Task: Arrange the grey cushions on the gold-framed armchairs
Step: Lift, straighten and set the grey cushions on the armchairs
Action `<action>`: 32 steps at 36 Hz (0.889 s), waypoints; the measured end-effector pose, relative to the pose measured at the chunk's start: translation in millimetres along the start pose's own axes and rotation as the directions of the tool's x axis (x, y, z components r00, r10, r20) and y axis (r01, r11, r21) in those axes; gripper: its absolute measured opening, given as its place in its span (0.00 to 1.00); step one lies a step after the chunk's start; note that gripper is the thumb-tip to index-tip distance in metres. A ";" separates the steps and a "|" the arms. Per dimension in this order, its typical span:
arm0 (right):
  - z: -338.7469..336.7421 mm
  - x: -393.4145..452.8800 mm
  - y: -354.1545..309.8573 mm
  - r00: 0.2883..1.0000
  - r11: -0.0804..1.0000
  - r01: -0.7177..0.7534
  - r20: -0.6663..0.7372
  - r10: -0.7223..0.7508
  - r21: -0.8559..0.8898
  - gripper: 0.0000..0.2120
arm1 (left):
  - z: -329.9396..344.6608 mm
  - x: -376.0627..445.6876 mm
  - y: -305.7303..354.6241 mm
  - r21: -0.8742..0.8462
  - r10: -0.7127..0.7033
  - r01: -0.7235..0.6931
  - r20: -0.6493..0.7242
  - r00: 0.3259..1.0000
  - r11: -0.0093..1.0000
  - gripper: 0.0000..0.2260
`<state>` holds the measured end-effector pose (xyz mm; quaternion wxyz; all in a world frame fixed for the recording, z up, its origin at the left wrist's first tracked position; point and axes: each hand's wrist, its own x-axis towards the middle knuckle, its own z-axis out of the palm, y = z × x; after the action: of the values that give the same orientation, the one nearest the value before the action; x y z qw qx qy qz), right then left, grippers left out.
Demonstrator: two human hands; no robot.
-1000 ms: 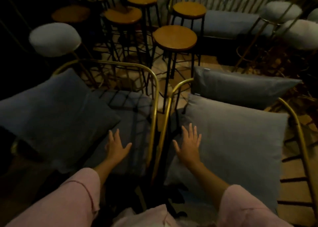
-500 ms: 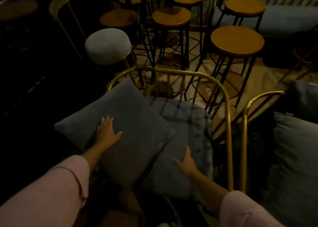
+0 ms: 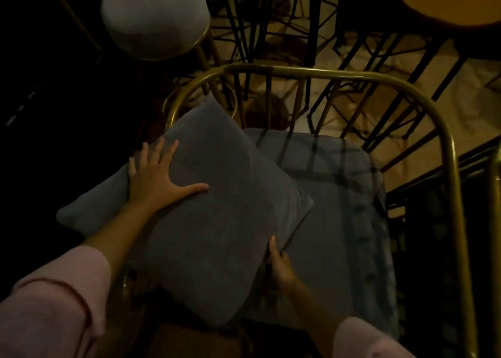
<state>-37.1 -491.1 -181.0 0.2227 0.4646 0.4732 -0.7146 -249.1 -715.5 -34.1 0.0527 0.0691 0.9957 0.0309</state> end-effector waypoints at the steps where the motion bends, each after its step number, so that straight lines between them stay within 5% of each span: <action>1: 8.5 -8.5 -8.6 0.999 0.999 -0.039 -0.009 0.039 -0.006 0.56 | 3.6 5.1 -1.1 -0.014 -0.010 0.010 -0.002 1.000 1.000 0.58; 5: 22.4 -3.2 -9.8 0.996 0.998 -0.057 -0.073 0.059 0.037 0.54 | 9.7 16.2 2.5 -0.139 -0.108 0.106 -0.007 0.994 0.985 0.59; 8: 24.3 -3.7 -7.8 0.990 0.993 0.056 -0.137 -0.042 0.099 0.45 | 4.0 23.9 7.3 -0.154 -0.186 0.177 -0.046 0.981 0.972 0.58; 16: -5.1 -44.8 -11.7 0.930 0.935 0.352 -0.129 -0.344 0.040 0.46 | -11.2 11.2 22.4 -0.245 -0.331 0.318 -0.014 0.943 0.916 0.51; 20: -46.0 -73.6 -24.3 0.873 0.885 0.448 -0.151 -0.463 -0.125 0.44 | 2.5 -32.6 31.2 -0.423 -0.383 0.369 0.053 0.922 0.828 0.42; 28: -130.5 -86.8 -50.1 0.834 0.771 0.452 -0.095 -0.543 -0.449 0.47 | 74.8 -111.7 60.7 -0.763 -0.431 0.506 0.330 0.840 0.403 0.38; 32: -160.7 -76.5 -52.6 0.866 0.745 0.391 -0.058 -0.497 -0.541 0.51 | 108.1 -140.0 67.9 -0.747 -0.311 0.546 0.453 0.836 0.379 0.41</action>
<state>31.7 -334.6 -108.7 0.1119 0.3304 0.7625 -0.5449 -90.2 -662.2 -122.6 0.2044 -0.2251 0.8146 0.4940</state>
